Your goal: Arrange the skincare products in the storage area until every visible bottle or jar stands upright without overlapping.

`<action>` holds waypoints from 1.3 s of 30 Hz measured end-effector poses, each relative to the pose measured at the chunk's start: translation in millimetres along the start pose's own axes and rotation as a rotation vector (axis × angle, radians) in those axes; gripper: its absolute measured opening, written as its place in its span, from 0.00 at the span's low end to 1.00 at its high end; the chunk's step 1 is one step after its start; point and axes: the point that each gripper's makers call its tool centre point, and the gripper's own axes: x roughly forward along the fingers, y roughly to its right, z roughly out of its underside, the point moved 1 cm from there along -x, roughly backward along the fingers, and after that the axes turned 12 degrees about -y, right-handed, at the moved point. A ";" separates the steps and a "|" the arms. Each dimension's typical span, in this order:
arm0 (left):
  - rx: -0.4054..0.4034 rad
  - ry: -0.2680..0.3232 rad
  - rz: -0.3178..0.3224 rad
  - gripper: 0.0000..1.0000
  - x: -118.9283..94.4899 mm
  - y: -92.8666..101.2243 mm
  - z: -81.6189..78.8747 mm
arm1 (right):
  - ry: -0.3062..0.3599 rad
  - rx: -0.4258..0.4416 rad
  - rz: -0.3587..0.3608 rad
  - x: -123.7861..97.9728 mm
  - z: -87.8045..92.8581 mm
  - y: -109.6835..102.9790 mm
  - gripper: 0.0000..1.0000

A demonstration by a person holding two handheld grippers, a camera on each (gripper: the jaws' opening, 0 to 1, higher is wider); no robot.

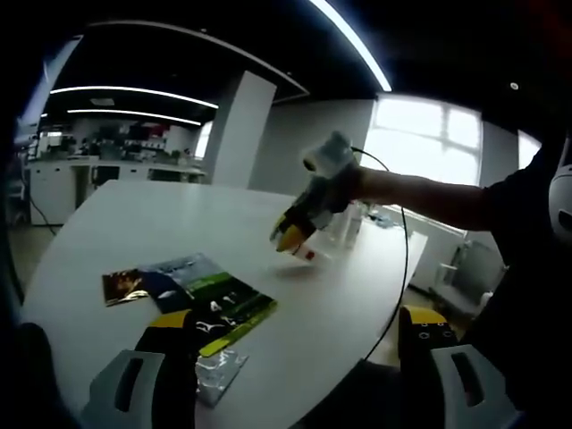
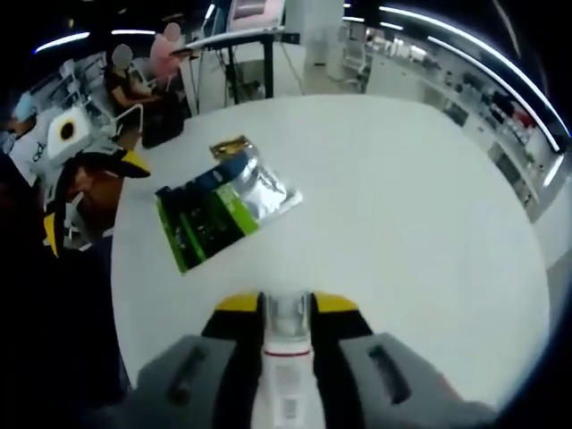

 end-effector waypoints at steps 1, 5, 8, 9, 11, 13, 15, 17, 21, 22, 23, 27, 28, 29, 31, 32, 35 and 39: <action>0.001 -0.001 0.000 0.95 0.1 0.2 0.1 | 0.011 0.001 -0.001 -1.2 -1.7 -0.2 0.19; 0.003 -0.004 -0.002 0.95 -0.1 0.8 -0.6 | 0.051 -0.002 0.008 -7.8 -7.4 0.8 0.19; 0.006 -0.005 -0.005 0.95 0.0 1.1 -1.3 | 0.099 -0.010 0.016 -15.9 -12.8 3.1 0.19; 0.006 -0.004 -0.004 0.95 0.1 1.5 -1.6 | 0.108 -0.020 0.015 -19.4 -13.2 6.0 0.19; 0.007 -0.006 -0.004 0.95 1.2 2.5 -1.6 | 0.129 -0.013 0.020 -21.5 -15.2 7.7 0.19; 0.008 -0.008 -0.003 0.95 2.2 3.3 -1.2 | 0.148 -0.021 0.020 -25.4 -17.8 10.1 0.19; 0.008 -0.012 -0.001 0.95 3.4 4.5 -0.4 | 0.185 -0.026 0.024 -28.7 -23.2 11.2 0.19; 0.008 -0.014 -0.001 0.95 3.9 4.9 -0.1 | 0.214 -0.023 0.025 -33.5 -25.4 10.5 0.19; 0.009 -0.016 -0.005 0.95 3.8 5.0 -0.3 | 0.289 -0.025 0.031 -38.9 -33.9 16.2 0.19; 0.009 -0.015 -0.006 0.95 3.7 4.9 -0.6 | 0.334 -0.034 0.032 -41.1 -38.8 17.0 0.19; 0.009 -0.016 -0.008 0.95 3.7 5.0 -0.6 | 0.348 -0.036 0.034 -42.3 -39.7 17.5 0.19; 0.009 -0.023 -0.011 0.95 4.8 5.4 0.3 | 0.449 -0.046 0.043 -50.2 -44.9 20.0 0.19; 0.009 -0.025 -0.011 0.95 5.3 5.7 0.5 | 0.471 -0.043 0.040 -51.5 -45.5 19.8 0.19; 0.009 -0.026 -0.011 0.95 5.7 6.1 0.6 | 0.481 -0.035 0.036 -51.6 -44.6 20.3 0.19; 0.010 -0.028 -0.010 0.95 6.6 6.9 0.6 | 0.495 -0.024 0.040 -50.0 -43.0 24.0 0.19; 0.010 -0.029 -0.010 0.95 6.9 7.2 0.5 | 0.500 -0.021 0.047 -48.4 -41.5 26.0 0.19; 0.013 -0.032 -0.013 0.95 7.6 8.0 0.2 | 0.552 0.008 0.049 -48.6 -39.7 32.6 0.19; 0.014 -0.037 -0.016 0.95 8.4 8.7 0.3 | 0.606 0.032 0.039 -50.3 -38.4 35.6 0.19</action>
